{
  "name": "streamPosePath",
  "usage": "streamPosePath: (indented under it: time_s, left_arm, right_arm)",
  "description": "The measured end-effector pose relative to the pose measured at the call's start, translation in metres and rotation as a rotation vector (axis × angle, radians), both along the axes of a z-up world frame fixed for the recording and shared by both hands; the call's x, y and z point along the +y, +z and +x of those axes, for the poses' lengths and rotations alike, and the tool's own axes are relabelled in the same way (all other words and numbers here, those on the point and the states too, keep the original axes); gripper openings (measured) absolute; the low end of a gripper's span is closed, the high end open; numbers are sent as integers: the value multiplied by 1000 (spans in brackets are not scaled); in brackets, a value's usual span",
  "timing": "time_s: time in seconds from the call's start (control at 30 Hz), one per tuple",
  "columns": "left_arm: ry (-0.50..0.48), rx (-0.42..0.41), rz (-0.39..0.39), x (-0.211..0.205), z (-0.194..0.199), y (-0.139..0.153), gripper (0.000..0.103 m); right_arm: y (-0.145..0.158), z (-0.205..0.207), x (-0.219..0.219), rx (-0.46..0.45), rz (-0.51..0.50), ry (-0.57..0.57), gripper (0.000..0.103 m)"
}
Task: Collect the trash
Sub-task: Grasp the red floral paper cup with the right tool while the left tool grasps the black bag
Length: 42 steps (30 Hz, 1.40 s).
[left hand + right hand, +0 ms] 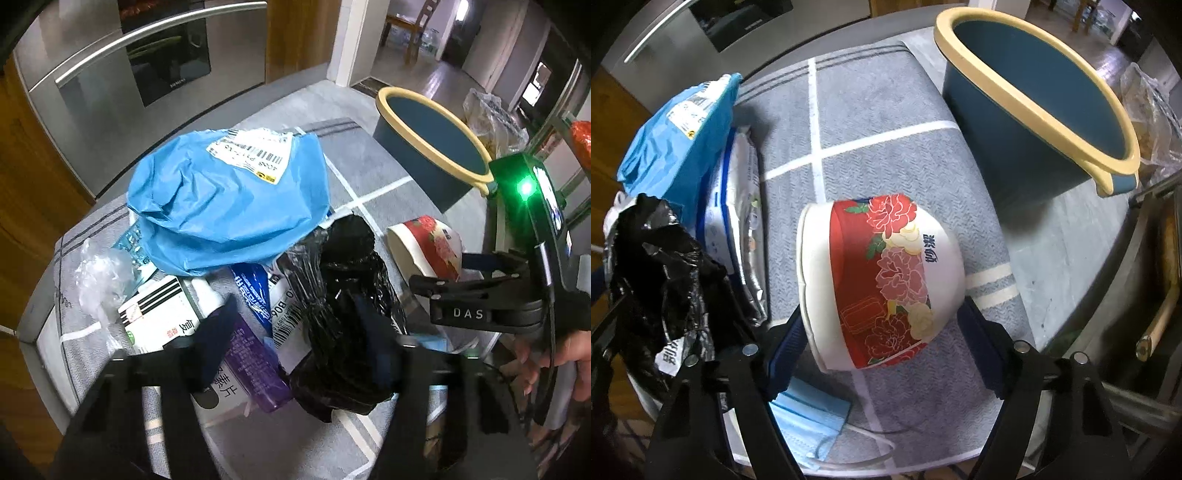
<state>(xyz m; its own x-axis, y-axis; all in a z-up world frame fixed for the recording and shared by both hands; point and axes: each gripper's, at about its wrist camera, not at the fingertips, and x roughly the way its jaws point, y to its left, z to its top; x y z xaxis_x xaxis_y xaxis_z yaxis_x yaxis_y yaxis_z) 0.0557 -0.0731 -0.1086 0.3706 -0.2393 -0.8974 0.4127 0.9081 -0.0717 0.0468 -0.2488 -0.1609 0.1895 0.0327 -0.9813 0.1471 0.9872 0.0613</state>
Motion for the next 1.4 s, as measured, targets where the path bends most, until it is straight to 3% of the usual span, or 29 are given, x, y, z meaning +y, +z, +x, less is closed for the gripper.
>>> streamPosePath:
  time_s: [0.1, 0.2, 0.63, 0.8, 0.9, 1.07, 1.27, 1.4]
  left_arm:
    - [-19, 14, -16, 0, 0, -1, 24]
    - [-36, 13, -11, -2, -3, 0, 13]
    - [-37, -123, -79, -4, -10, 43, 9]
    - [-39, -209, -138, -6, -12, 73, 9]
    - [-46, -233, -164, -7, -12, 83, 9]
    - [-33, -241, -189, -4, -7, 89, 9]
    - [-57, -305, -133, -14, -8, 92, 9]
    - [-60, -334, -153, -18, -10, 103, 9]
  right_arm:
    - [3, 1, 3, -11, 4, 12, 79]
    - [7, 1, 3, -19, 8, 7, 79]
    - [49, 4, -14, -145, 42, -91, 79]
    - [94, 10, -12, -280, 60, -53, 79]
    - [127, 12, -13, -376, 45, -26, 79]
    - [160, 13, -28, -457, 76, -34, 79]
    - [201, 12, -50, -580, 92, -26, 79]
    - [222, 11, -68, -635, 99, -26, 79]
